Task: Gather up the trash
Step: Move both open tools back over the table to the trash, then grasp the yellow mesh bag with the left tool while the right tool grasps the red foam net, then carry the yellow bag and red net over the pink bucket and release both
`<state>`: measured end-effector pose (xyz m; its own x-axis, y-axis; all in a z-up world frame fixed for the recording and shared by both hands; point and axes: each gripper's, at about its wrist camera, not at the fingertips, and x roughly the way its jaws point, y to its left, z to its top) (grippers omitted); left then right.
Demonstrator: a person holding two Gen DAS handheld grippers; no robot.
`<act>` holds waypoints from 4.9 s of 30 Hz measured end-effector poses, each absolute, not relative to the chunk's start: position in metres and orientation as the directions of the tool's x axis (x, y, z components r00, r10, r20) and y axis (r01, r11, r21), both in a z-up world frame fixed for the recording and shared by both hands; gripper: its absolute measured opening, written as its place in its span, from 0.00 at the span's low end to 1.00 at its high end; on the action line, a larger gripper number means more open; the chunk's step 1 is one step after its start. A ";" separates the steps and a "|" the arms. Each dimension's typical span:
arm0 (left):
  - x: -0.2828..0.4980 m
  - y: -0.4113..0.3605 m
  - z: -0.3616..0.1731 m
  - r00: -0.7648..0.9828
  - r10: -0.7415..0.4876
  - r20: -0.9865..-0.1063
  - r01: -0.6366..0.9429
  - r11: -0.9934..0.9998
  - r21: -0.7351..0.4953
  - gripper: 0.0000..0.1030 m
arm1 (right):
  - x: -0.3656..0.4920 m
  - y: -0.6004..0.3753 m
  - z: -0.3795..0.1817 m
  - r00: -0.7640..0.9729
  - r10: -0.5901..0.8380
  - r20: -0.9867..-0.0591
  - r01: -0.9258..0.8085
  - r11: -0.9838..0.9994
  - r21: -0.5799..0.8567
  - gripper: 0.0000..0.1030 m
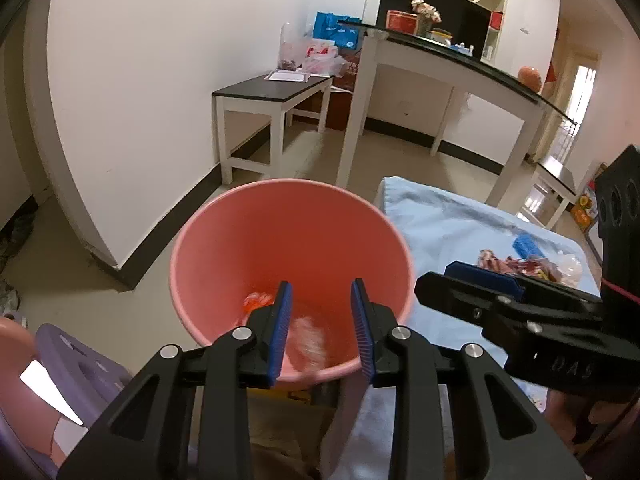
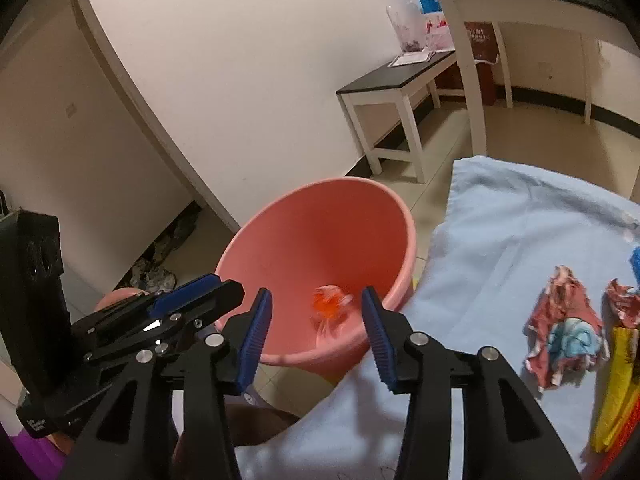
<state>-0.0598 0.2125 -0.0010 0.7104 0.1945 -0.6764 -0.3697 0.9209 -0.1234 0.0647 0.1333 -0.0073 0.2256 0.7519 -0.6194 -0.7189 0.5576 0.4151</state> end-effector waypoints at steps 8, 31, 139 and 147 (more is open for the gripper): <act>-0.064 0.176 0.011 0.736 0.151 -0.660 -0.309 0.942 -0.130 0.30 | 0.040 0.093 0.004 0.296 0.740 -0.605 -0.716 0.591 0.372 0.51; -0.055 0.034 0.001 0.741 -0.035 -0.670 -0.028 0.996 -0.083 0.30 | -0.002 -0.097 0.007 0.576 0.557 -0.599 -0.522 0.814 0.255 0.63; -0.070 0.171 0.036 0.788 0.243 -0.566 -0.347 0.934 -0.082 0.11 | 0.051 0.054 0.048 0.414 0.724 -0.552 -0.673 0.652 0.349 0.10; -0.064 0.195 0.024 0.750 0.301 -0.589 -0.416 0.907 -0.065 0.11 | 0.058 0.103 0.041 0.383 0.724 -0.574 -0.718 0.624 0.308 0.10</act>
<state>-0.0642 0.1950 0.0237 0.7497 0.3012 -0.5892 -0.4158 0.9071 -0.0654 0.0578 0.1030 0.0406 0.3828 0.7237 -0.5743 -0.7177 0.6244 0.3084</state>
